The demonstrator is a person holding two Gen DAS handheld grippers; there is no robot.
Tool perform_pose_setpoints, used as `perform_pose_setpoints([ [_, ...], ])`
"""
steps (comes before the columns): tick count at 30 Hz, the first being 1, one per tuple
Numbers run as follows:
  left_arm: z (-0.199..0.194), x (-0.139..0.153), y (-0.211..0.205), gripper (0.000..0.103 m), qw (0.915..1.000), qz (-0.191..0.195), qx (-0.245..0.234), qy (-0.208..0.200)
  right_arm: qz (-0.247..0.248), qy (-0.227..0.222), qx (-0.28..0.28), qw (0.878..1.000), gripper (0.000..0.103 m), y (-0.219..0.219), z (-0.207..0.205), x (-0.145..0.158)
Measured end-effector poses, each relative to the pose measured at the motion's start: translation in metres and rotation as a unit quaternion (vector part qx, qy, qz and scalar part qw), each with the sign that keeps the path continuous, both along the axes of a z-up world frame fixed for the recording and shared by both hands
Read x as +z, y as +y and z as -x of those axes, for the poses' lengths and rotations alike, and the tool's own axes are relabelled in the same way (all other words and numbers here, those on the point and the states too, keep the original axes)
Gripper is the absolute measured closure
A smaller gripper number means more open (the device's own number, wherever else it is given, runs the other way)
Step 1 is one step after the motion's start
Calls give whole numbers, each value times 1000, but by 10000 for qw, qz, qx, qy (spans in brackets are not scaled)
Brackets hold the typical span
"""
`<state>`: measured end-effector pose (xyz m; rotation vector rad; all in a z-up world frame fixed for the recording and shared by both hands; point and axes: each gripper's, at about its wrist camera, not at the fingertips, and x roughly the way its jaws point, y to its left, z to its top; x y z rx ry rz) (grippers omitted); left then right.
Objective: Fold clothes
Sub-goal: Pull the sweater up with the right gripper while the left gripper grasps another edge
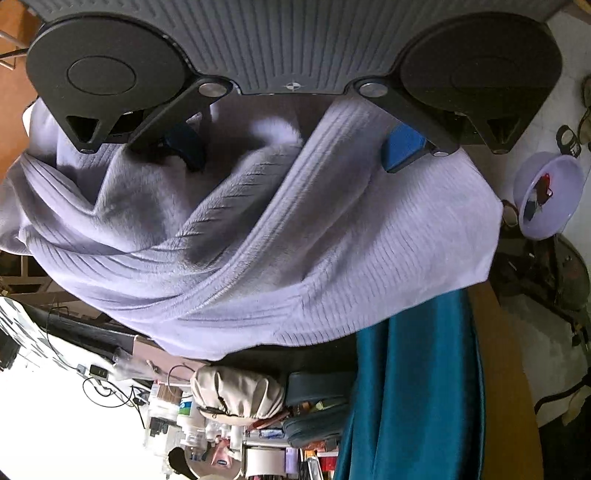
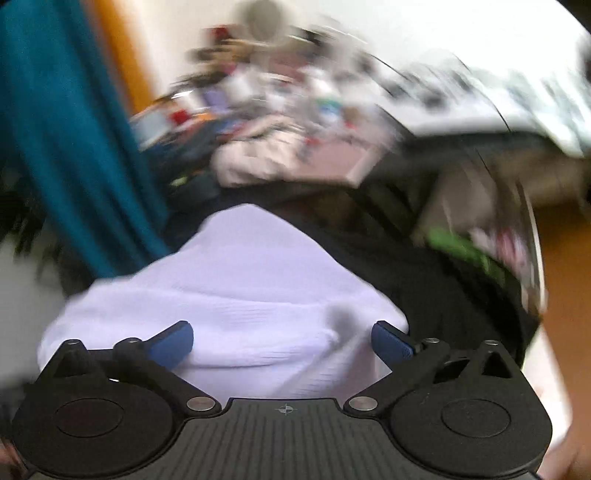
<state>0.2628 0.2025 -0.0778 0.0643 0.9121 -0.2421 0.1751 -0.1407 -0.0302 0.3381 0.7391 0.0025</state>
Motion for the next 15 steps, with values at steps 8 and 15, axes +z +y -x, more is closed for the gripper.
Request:
perform_pose_setpoints([
  [8,-4,-4,-1,0,9996,48,236,121,1331,-313,2086,9684,1,84,-1,0],
  [15,-5,5,5,38,9974,511,413,286,1772,-461,2898,9394,1,119,-25,-25],
])
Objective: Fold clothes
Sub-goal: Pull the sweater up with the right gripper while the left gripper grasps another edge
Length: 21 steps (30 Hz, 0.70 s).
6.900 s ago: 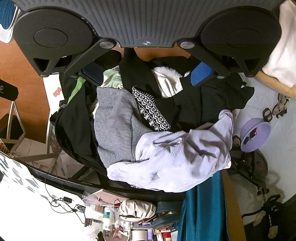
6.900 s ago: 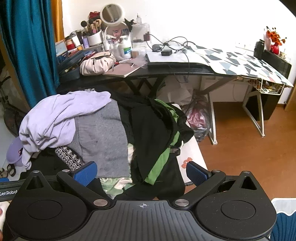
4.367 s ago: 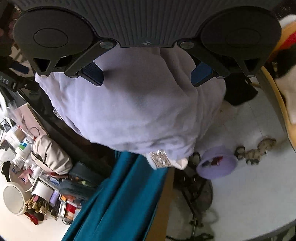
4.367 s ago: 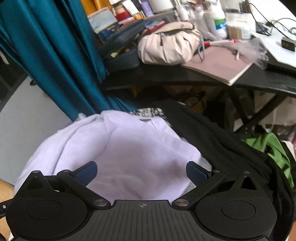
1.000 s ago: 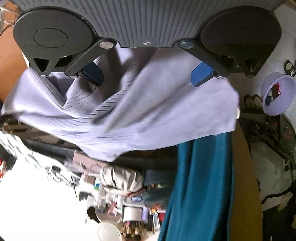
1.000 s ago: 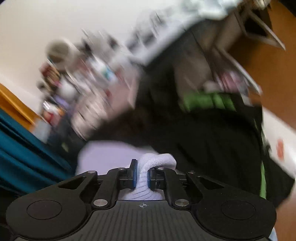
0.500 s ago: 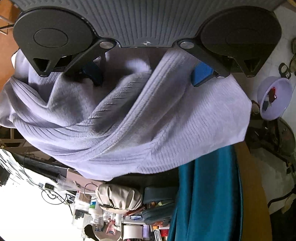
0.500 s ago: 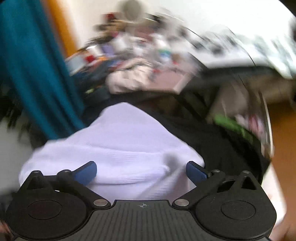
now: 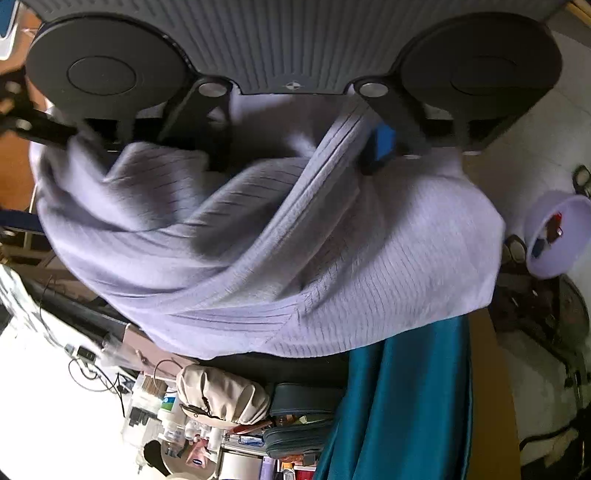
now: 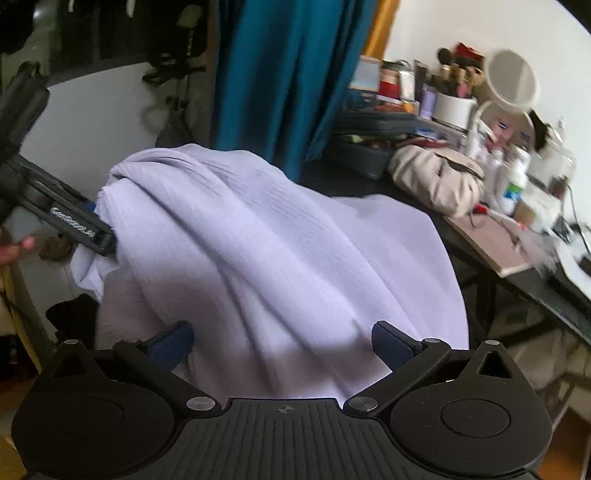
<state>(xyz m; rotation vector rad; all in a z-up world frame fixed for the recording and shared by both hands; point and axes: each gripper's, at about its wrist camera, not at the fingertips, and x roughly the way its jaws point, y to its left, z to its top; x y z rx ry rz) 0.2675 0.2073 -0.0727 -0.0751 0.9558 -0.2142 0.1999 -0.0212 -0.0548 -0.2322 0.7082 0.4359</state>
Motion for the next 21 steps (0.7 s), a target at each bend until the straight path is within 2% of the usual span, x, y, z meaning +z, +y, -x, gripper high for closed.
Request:
perform_pose_setpoints([
  [1,0,2,-1,43,10000,27,27,-6,-53,-92,-59,9999,2,-1,-8,1],
  [3,2,7,-4,43,10000,20,78,-27,-251,-183,-329,9990,2,-8,-24,4],
  [5,3,10,-8,43,9999,-51,115,-60,-423,52,-461,9980,2,-12,-43,2],
  [7,6,12,-13,45,9997,-183,131,-116,-423,490,-266,9975,2,-13,-63,-11],
  [9,8,14,-18,48,9992,-325,162,-163,-568,703,-186,9957,2,-15,-75,-24],
  [11,10,18,-21,48,9987,-387,251,-219,-1123,1018,-218,9882,17,-25,-89,-29],
  [12,11,21,-21,46,9985,-371,315,-231,-1463,1160,-317,9819,41,-34,-95,-26],
  [13,11,23,-22,38,9983,-351,393,-231,-1803,1300,-420,9741,69,-42,-101,-22],
  [14,11,26,-23,29,9981,-331,477,-216,-2148,1368,-502,9657,80,-52,-106,-15],
  [15,12,30,-24,26,9978,-293,566,-197,-2511,1341,-545,9571,85,-61,-110,-5],
  [17,15,38,-25,20,9971,-144,717,-187,-3143,1179,-541,9404,87,-78,-118,19],
  [21,29,66,-24,10,9920,796,922,-324,-3647,450,23,9300,88,-87,-123,86],
])
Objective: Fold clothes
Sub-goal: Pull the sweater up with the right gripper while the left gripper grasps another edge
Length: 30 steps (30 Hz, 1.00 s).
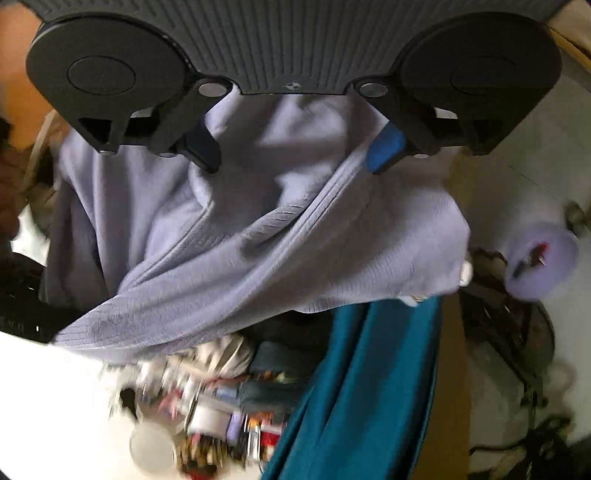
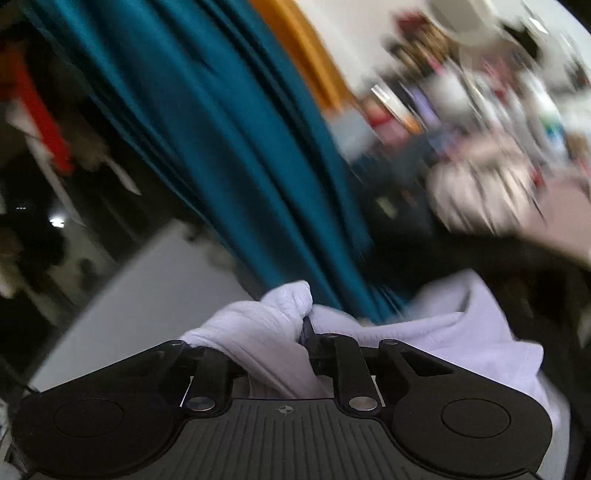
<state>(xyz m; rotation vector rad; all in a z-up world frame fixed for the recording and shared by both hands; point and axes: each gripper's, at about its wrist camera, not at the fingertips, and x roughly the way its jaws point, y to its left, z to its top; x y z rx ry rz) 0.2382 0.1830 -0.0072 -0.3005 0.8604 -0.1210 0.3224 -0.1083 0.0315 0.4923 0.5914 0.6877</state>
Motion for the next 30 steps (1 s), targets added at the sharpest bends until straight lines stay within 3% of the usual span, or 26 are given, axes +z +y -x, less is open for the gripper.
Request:
perform_pose_setpoints([
  [3,13,22,-5,3,9980,468,27,-427,-339,-473,153,9982,88,-5,-5,43],
  [6,21,30,-24,0,9952,513,-356,-748,-713,-705,229,9947,88,-14,-13,77],
  [9,14,14,-55,0,9950,230,-794,-567,-823,-890,264,9923,88,-20,-21,100],
  [14,-8,-24,-116,0,9924,-533,-1089,-229,-847,-921,395,9914,88,-18,-30,116],
  [17,-19,-35,-146,0,9919,-828,-959,-132,-737,-916,529,9917,88,-13,-33,119],
  [22,-26,-43,-176,0,9902,-1073,-838,-301,-794,-804,643,9915,89,-18,-21,119],
  [27,-25,-38,-174,1,9888,-1310,-245,-676,-937,-758,653,9906,89,-39,-13,122],
  [30,-27,-37,-169,0,9759,-1925,516,-886,-1129,-781,563,9889,89,-53,-9,125],
])
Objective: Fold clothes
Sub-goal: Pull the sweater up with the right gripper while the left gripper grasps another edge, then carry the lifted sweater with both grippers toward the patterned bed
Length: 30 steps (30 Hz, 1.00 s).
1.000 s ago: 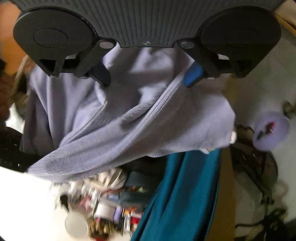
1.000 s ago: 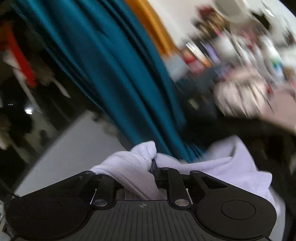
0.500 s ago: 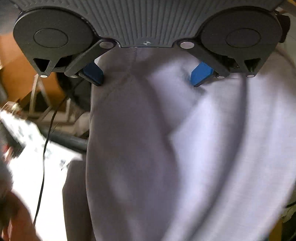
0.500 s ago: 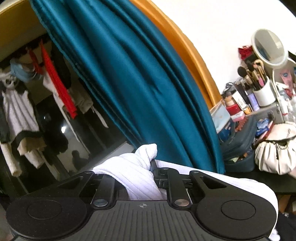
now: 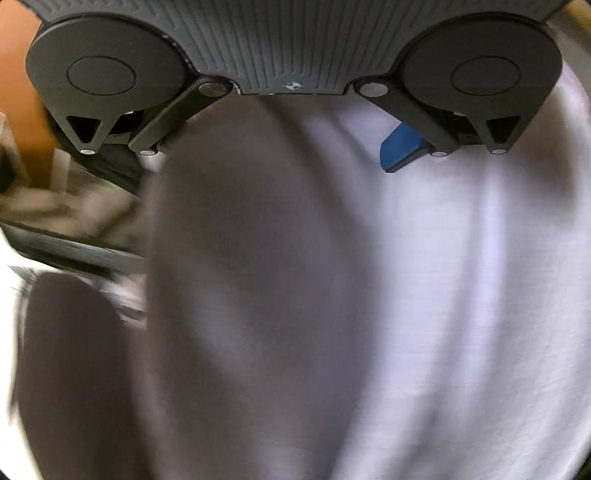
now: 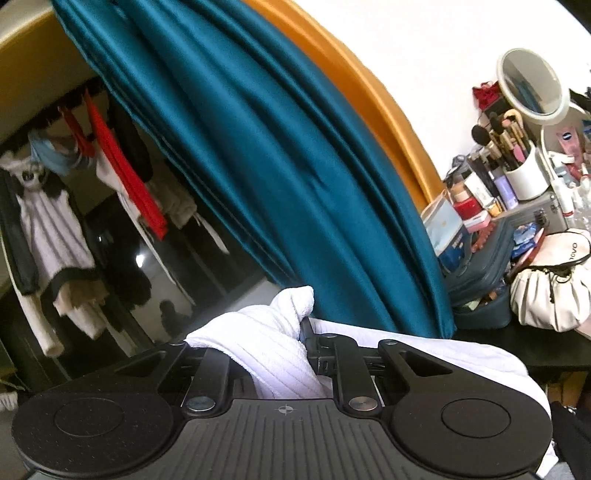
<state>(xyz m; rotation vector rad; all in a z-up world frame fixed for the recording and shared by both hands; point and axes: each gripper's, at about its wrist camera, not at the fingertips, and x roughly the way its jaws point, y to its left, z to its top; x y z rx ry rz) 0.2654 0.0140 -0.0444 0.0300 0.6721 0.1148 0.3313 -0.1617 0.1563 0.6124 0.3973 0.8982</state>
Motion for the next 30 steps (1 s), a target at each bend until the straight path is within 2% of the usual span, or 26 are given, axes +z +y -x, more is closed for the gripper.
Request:
perform_pose_setpoints([
  [2,-6,-4,2,0,9970,-528,556,-48,-49,-172,-226,9996,89,-10,7,3],
  [3,-6,-5,4,0,9954,-652,694,-115,-48,-295,-371,9989,89,-15,11,4],
  [4,-5,-5,6,7,9955,-630,681,-187,-62,-360,-458,9983,89,-19,13,4],
  [5,-4,-3,9,42,9966,-529,588,-244,-143,-303,-504,9982,89,-26,13,3],
  [6,-3,0,13,62,9981,-329,457,-256,-227,-240,-549,9979,89,-32,12,1],
  [7,-3,6,19,74,9988,-97,424,-235,-274,-195,-618,9975,89,-39,11,1],
  [8,-2,13,25,77,9982,75,523,-285,-319,-150,-688,9970,89,-46,10,0],
  [12,10,53,54,81,9869,697,1040,-1015,-547,-119,-904,9943,89,-75,11,1],
  [15,19,88,65,83,9772,979,1116,-1518,-628,-286,-981,9928,89,-92,18,8],
  [18,40,125,64,83,9672,916,843,-2216,-745,-518,-1147,9893,89,-110,31,20],
  [22,52,169,53,84,9515,810,136,-2964,-955,-639,-1545,9813,89,-143,52,38],
  [24,55,189,43,84,9388,884,-271,-3318,-926,-768,-1823,9759,89,-157,69,50],
  [27,61,209,30,84,9122,1102,-940,-3834,-825,-1038,-2284,9645,89,-173,105,66],
  [30,67,221,12,84,8875,1452,-1629,-4058,-650,-1107,-2710,9540,89,-185,138,82],
])
